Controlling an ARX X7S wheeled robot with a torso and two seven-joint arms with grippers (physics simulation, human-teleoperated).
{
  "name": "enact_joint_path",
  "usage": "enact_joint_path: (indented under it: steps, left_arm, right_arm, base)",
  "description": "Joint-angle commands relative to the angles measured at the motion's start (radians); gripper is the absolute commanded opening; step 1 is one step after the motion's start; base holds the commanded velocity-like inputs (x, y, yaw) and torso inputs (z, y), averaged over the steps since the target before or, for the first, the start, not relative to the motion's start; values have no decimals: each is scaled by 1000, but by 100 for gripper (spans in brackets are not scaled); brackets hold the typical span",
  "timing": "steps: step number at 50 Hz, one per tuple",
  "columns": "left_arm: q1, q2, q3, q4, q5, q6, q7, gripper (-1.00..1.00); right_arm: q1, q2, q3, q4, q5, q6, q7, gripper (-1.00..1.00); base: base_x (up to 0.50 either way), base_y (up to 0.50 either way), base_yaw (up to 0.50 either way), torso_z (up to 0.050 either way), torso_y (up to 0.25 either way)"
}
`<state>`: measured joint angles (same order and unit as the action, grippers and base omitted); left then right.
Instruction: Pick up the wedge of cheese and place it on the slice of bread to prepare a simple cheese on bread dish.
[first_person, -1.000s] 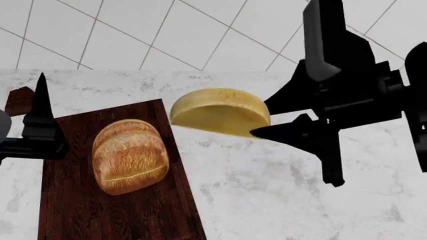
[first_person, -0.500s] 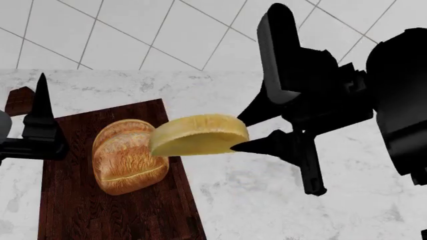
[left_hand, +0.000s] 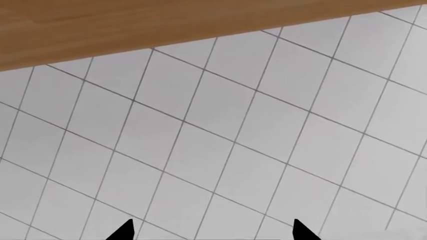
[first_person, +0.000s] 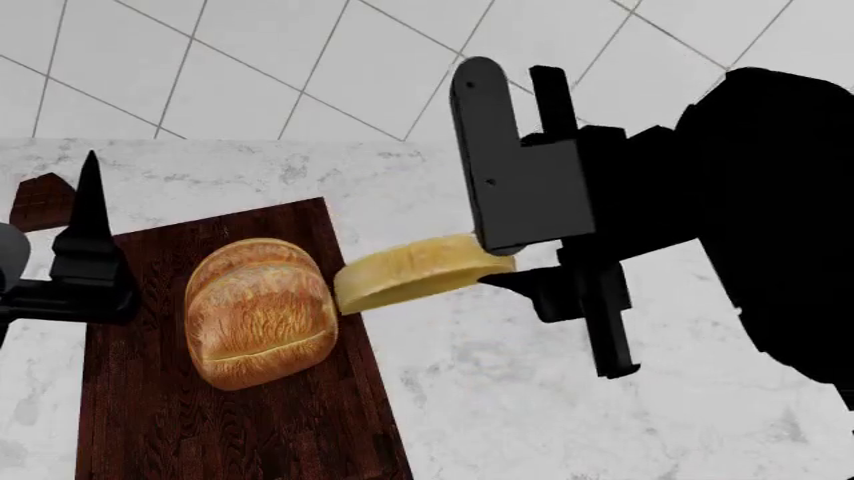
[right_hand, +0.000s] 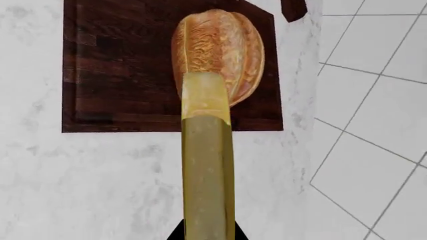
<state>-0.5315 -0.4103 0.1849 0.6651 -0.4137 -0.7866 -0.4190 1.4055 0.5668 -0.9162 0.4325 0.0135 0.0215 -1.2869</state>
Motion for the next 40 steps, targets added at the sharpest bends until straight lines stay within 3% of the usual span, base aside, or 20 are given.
enact_joint_path:
  steps: [1, 15, 34, 40]
  left_arm:
    - [-5, -2, 2, 5, -9, -11, -2, 100]
    - [1, -5, 7, -2, -10, 0, 1, 100]
    - [0, -8, 9, -3, -14, 2, -3, 100]
    - [-5, -10, 14, 0, -14, -6, -6, 100]
  right_arm:
    - [28, 11, -27, -53, -115, 21, 83, -100]
    - [44, 16, -74, -136, -302, 144, 195, -100]
    - [45, 16, -77, -136, -301, 145, 196, -100]
    - [106, 17, -158, -102, -477, 34, 304, -100]
  base:
    - [0, 0, 0, 0, 0]
    - [0, 0, 0, 0, 0]
    - [0, 0, 0, 0, 0]
    - [0, 0, 0, 0, 0]
